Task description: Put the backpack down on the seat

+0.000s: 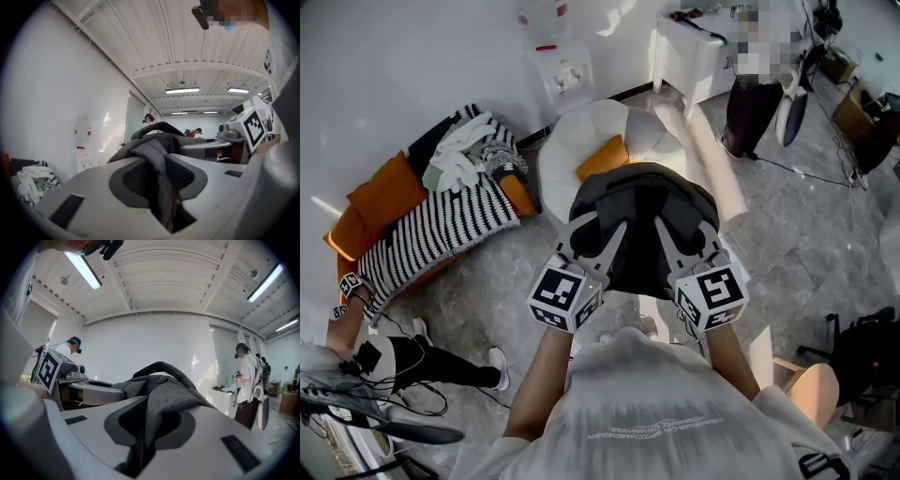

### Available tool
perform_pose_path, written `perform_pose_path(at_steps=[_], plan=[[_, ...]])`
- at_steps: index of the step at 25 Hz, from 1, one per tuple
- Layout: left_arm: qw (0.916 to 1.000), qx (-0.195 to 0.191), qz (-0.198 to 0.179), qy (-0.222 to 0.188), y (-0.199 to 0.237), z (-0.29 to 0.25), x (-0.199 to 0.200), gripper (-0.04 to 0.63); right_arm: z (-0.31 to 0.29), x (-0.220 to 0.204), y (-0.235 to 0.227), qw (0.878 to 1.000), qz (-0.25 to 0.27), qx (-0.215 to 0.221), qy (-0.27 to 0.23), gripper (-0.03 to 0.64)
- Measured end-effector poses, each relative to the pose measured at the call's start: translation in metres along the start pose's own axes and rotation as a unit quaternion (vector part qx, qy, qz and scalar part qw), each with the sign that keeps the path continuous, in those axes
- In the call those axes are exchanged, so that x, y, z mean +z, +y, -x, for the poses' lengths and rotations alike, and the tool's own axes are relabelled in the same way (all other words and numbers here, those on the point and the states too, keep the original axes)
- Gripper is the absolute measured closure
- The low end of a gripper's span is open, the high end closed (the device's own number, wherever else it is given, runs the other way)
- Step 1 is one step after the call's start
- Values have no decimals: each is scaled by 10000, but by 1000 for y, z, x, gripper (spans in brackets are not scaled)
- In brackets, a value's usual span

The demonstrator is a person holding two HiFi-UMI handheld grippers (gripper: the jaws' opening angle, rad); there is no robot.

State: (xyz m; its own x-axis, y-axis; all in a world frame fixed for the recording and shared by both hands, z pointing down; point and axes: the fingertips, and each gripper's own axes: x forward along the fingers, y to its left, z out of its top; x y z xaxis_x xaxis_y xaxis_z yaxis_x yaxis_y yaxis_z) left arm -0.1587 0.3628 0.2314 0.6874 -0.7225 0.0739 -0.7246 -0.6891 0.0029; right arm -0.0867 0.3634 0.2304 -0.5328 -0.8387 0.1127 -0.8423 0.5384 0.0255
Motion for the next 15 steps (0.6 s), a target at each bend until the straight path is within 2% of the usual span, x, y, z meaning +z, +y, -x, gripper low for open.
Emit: perform_pose_path(at_steps=[9, 15], plan=[[9991, -69, -80, -419, -8, -3, 6, 480, 3, 4, -6, 9997, 146, 137, -161, 580], [9990, -71, -188, -400, -17, -11, 0, 480, 12, 1, -14, 9995, 86, 213, -211, 580]])
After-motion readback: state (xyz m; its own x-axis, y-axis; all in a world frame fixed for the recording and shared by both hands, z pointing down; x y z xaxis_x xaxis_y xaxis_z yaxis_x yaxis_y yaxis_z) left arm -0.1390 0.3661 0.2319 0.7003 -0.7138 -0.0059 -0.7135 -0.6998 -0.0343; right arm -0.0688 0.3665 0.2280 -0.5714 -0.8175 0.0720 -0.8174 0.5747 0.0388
